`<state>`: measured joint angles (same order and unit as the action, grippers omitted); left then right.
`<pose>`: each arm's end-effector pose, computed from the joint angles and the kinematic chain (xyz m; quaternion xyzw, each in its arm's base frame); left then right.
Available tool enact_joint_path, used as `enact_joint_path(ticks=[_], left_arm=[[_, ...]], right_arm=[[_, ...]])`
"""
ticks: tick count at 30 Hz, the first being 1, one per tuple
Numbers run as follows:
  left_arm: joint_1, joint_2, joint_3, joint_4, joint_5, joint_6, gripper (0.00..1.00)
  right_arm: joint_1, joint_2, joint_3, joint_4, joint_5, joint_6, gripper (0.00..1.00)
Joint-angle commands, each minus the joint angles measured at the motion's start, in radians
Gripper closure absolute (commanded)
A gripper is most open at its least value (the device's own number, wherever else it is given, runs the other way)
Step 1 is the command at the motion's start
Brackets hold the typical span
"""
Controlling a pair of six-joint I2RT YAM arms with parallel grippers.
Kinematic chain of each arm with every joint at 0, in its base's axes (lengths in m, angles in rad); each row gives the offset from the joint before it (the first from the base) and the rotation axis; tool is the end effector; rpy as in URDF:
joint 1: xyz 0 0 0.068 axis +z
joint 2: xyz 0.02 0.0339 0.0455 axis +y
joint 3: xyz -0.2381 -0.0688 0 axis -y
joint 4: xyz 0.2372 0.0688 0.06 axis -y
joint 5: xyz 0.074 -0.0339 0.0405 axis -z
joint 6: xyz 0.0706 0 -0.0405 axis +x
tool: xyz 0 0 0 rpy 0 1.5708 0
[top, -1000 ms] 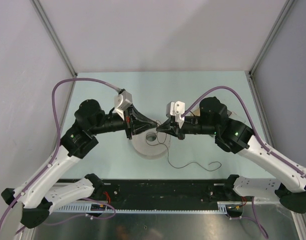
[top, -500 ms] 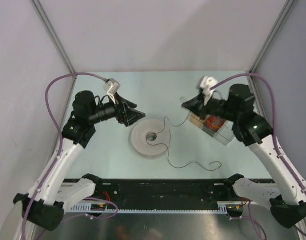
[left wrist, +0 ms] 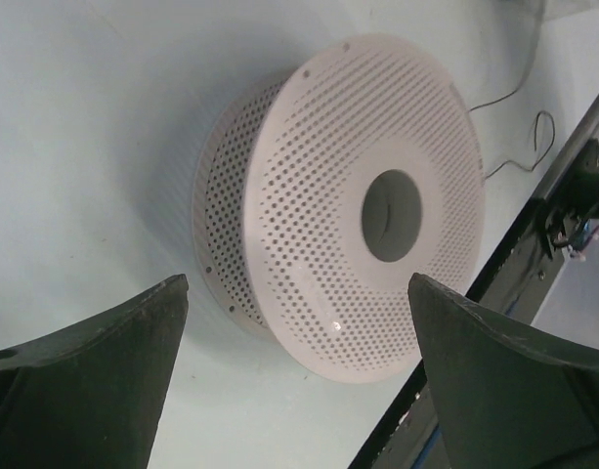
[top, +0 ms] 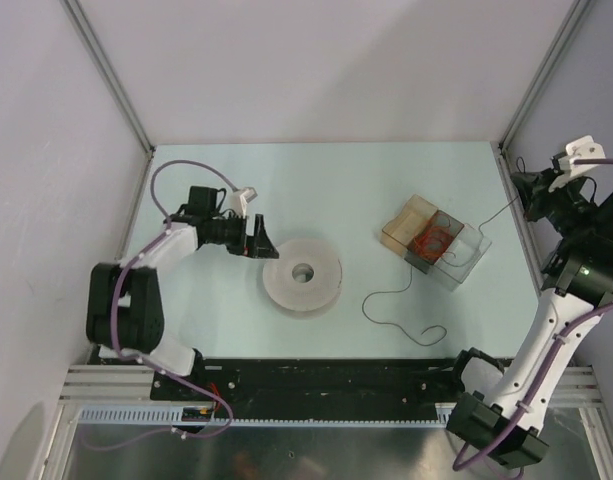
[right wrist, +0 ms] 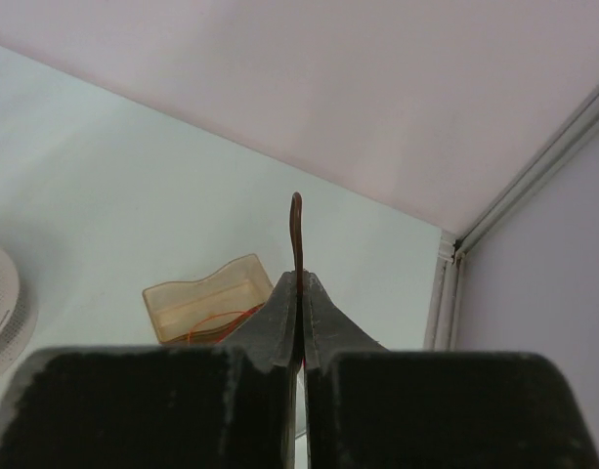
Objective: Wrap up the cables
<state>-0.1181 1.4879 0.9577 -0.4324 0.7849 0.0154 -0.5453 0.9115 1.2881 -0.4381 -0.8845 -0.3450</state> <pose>0.2981 -0.0856 0.1809 0.1731 0.8720 -0.3786 0.2576 0.1918 -0.0525 0.4374 -0.2259 0.6844 0.0148 0.6930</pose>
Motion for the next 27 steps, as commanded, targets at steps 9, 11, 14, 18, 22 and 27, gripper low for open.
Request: enact_joint_path(ticks=[9,11,14,18,22,27], left_arm=[[0.002,0.265,0.056,0.008,0.252,0.109,0.22],[-0.001,0.28,0.058,0.012,0.283,0.113,0.38],[-0.007,0.283,0.061,0.019,0.309,0.119,0.6],[-0.009,0.231,0.056,0.021,0.326,0.117,0.94],[-0.034,0.031,0.019,0.015,0.312,0.137,1.0],[-0.173,-0.279,-0.032,-0.085,0.168,0.271,1.0]], right_arm=[[-0.035,0.003,0.041,-0.095,-0.315,0.078,1.0],[-0.008,0.003,0.039,-0.122,-0.309,0.07,1.0],[0.04,0.0,0.034,-0.148,-0.283,0.061,1.0],[0.121,-0.006,0.025,-0.144,-0.238,0.078,1.0],[0.251,-0.013,0.016,-0.148,-0.161,0.086,1.0],[0.457,-0.015,0.012,-0.22,-0.045,0.025,1.0]])
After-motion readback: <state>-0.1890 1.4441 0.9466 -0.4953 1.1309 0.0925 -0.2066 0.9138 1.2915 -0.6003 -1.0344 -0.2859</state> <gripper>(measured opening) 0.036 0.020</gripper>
